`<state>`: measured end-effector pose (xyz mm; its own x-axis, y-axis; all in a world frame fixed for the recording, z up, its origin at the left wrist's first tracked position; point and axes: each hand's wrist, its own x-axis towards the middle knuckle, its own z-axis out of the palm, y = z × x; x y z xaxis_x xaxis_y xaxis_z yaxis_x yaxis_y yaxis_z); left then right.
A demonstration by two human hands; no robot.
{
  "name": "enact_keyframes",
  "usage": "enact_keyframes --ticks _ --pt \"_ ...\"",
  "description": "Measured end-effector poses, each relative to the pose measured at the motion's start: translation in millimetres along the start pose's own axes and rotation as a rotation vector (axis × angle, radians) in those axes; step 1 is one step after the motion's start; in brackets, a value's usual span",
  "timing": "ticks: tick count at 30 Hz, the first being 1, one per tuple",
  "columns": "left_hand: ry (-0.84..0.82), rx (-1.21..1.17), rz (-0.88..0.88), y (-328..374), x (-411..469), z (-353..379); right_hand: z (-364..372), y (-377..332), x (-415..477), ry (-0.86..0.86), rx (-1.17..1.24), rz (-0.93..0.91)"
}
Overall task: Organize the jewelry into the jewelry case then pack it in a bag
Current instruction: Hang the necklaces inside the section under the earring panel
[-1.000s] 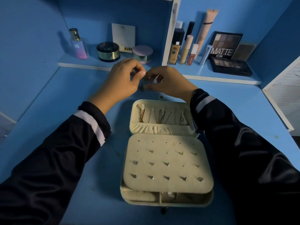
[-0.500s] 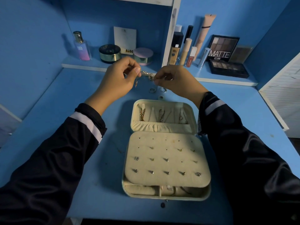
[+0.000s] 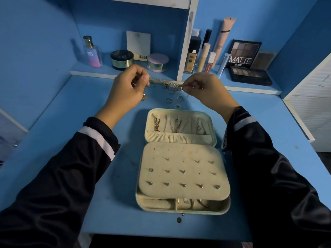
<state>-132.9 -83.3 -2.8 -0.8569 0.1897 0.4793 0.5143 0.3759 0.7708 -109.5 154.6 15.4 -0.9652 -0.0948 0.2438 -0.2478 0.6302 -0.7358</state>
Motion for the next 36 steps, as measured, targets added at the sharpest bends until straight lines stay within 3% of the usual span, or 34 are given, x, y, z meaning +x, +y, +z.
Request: enact_keyframes --ticks 18,24,32,36 --pt "-0.069 0.200 -0.082 -18.4 -1.5 -0.4 -12.2 -10.3 -6.5 0.032 0.293 0.056" --pt "-0.077 0.174 -0.130 -16.9 -2.6 -1.1 -11.5 -12.3 -7.2 0.019 0.408 0.057" --pt "-0.018 0.060 -0.047 3.9 -5.3 13.1 1.6 -24.9 -5.9 -0.010 0.469 0.015" --pt "-0.064 -0.051 -0.056 12.7 -6.6 17.9 4.1 -29.8 -4.8 -0.005 0.509 0.020"
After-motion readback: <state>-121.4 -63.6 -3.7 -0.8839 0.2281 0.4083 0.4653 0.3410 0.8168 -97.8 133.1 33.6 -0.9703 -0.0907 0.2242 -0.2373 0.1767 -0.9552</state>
